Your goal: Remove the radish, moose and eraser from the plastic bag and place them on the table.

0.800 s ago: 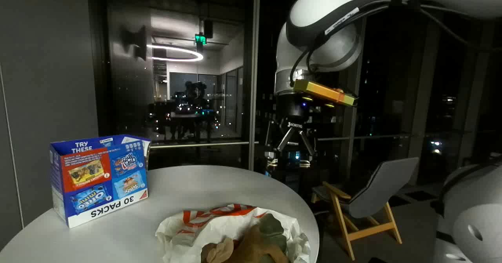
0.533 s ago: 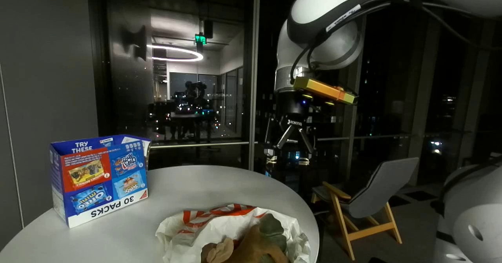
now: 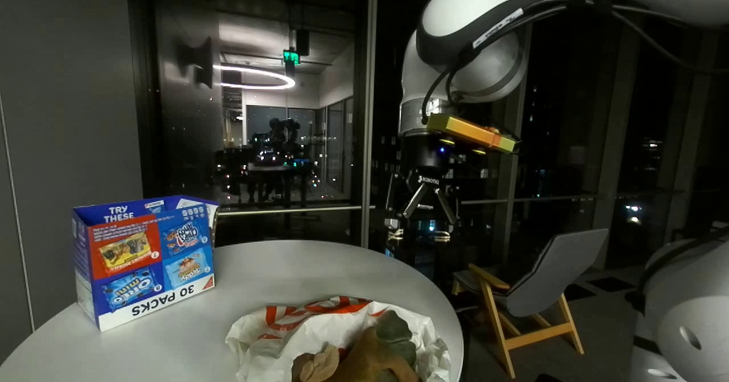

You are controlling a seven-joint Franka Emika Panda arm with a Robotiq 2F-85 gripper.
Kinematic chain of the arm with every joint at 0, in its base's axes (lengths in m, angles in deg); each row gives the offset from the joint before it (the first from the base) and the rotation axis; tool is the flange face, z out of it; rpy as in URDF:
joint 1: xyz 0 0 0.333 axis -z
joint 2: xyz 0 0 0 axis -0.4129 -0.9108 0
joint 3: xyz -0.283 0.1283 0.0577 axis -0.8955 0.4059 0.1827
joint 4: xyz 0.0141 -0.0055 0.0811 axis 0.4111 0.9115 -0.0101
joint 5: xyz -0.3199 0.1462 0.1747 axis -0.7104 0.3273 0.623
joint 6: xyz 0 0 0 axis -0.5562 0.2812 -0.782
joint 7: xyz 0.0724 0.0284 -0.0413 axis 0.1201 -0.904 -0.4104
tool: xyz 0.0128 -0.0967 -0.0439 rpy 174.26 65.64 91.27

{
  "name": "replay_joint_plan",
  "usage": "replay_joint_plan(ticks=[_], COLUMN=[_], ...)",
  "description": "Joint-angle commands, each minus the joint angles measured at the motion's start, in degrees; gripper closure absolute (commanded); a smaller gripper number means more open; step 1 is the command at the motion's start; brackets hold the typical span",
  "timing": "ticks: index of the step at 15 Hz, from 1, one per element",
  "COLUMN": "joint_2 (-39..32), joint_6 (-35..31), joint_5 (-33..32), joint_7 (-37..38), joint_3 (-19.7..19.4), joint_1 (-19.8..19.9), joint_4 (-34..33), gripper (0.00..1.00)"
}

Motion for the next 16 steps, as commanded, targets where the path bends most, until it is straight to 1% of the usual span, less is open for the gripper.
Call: replay_joint_plan(ticks=[1, 3, 4, 6, 8, 10, 13, 15, 16], joint_2=[-0.96, -2.10, -2.72, -5.93, -9.67, -14.59, -20.58, -23.37, -24.86], joint_6=[0.12, -1.51, -2.79, -5.96, -13.13, -21.24, -33.53, -39.94, -41.44], joint_5=[0.99, 1.69, 1.67, 3.18, 3.23, 2.58, -3.28, -11.76, -15.81], joint_7=[-4.79, -7.77, -7.89, -10.78, -10.45, -11.37, -7.08, -0.57, 2.62], joint_3=[1.77, 3.32, 4.55, 6.14, 8.60, 9.82, 12.39, 14.43, 14.88], joint_1=[-1.60, -3.51, -4.15, -6.76, -7.77, -8.94, -7.76, -5.85, -4.99], joint_4=[1.31, 3.59, 4.68, 6.45, 8.07, 8.80, 9.18, 9.46, 9.28], gripper=[0.00, 0.00, 0.00, 0.00, 0.00, 0.00, 0.00, 0.00, 0.00])
